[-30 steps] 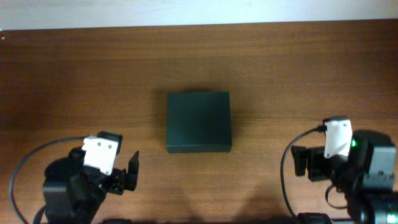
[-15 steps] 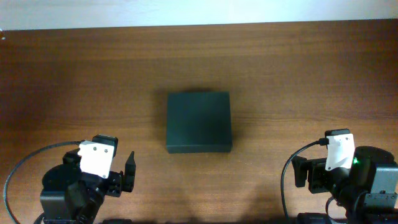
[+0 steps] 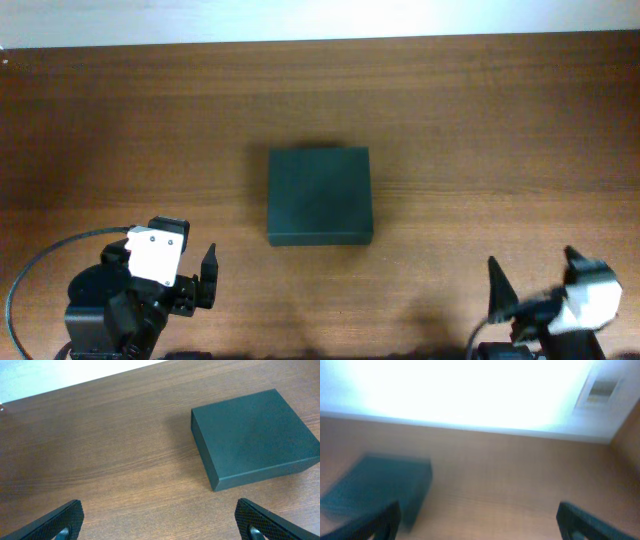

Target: Pack container

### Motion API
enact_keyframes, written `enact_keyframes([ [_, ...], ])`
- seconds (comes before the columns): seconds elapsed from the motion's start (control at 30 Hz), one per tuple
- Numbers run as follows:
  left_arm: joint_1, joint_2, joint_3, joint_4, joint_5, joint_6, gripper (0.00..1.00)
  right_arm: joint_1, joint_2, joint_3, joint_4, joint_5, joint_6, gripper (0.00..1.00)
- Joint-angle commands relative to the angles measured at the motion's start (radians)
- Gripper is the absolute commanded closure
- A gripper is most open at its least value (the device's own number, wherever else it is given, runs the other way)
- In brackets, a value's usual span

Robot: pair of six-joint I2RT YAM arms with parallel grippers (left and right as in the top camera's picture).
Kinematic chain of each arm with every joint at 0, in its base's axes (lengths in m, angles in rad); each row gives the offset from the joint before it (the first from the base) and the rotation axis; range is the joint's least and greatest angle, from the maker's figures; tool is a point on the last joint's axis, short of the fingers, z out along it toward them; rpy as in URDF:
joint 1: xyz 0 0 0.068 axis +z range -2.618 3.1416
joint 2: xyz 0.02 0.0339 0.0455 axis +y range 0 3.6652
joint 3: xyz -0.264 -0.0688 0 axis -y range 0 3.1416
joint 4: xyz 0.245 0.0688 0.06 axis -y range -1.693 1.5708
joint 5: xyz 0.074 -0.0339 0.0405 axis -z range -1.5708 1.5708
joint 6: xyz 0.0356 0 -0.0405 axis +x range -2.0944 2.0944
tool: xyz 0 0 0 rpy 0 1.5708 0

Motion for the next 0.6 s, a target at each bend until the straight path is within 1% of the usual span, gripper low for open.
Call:
enact_keyframes([
  [0.0, -0.004, -0.003, -0.007, 0.001, -0.008, 0.002, 0.01, 0.007, -0.118, -0.163, 0.166, 0.016, 0.008, 0.01],
  [0.13, -0.004, -0.003, -0.007, 0.001, -0.008, 0.002, 0.01, 0.016, -0.178, -0.448, 0.489, 0.016, -0.004, 0.01],
  [0.2, -0.004, -0.003, -0.007, 0.001, -0.008, 0.002, 0.01, 0.024, -0.195, -0.613, 0.708, 0.024, -0.045, 0.01],
  [0.3, -0.004, -0.003, -0.007, 0.001, -0.008, 0.002, 0.01, 0.046, -0.195, -0.737, 0.85, 0.093, -0.045, 0.01],
  [0.43, -0.004, -0.003, -0.007, 0.001, -0.008, 0.002, 0.01, 0.116, -0.195, -0.819, 0.863, 0.246, -0.045, 0.01],
  [0.57, -0.004, -0.003, -0.007, 0.001, -0.008, 0.002, 0.01, 0.132, -0.195, -0.845, 0.745, 0.212, -0.044, 0.01],
])
